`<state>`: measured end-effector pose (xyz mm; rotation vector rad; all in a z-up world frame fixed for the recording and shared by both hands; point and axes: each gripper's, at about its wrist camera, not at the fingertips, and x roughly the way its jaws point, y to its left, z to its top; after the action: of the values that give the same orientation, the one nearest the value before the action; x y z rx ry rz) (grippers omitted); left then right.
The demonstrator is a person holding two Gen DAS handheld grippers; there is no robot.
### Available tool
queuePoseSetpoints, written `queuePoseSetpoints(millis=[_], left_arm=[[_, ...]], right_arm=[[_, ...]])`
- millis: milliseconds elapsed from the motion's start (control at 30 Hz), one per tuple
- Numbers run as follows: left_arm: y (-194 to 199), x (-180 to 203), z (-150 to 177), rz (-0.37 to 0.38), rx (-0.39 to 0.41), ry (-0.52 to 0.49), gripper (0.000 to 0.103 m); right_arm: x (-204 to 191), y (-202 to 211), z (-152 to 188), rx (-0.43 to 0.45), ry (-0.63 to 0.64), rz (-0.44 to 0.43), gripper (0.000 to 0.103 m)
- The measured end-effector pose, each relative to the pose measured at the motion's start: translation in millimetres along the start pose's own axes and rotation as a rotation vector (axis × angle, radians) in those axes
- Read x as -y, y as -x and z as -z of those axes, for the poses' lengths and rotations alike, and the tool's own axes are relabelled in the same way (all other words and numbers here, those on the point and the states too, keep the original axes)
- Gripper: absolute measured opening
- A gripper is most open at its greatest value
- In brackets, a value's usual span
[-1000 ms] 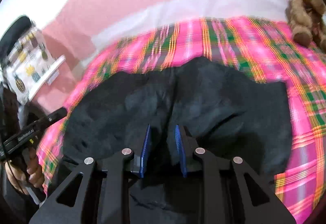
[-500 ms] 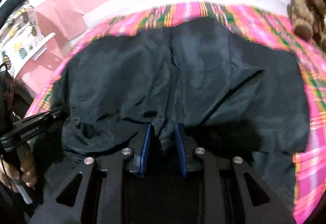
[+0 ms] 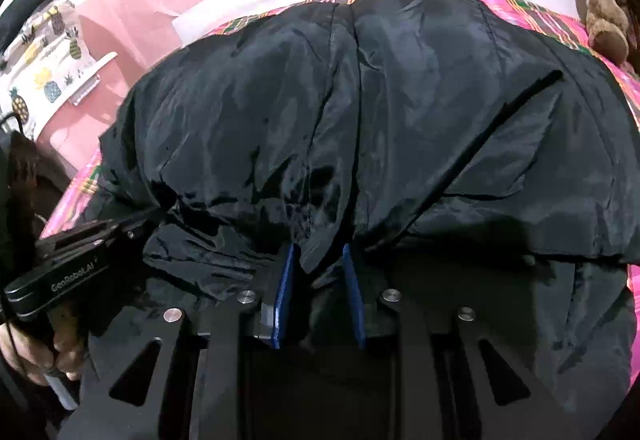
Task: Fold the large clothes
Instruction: 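Lay the folded hem on the jacket and open both grippers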
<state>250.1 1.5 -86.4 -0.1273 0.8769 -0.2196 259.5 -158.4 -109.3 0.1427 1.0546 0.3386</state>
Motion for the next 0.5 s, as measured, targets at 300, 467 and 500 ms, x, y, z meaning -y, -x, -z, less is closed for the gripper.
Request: queuePoseSetpoints(millis=[300, 467, 500], left_arm=[[58, -2, -19, 0.04, 0.024, 0.014, 0.01], [73, -10, -82, -0.023, 0.173, 0.007, 0.011], [64, -15, -96, -0.043, 0.184, 0.018, 0.011]], right_arm=[[-9, 74, -28, 0.129, 0.022, -0.027, 0.027], [9, 79, -81, 0.227, 0.021, 0.04, 0.032], [17, 71, -92, 0.231, 0.005, 0.058, 0.032]])
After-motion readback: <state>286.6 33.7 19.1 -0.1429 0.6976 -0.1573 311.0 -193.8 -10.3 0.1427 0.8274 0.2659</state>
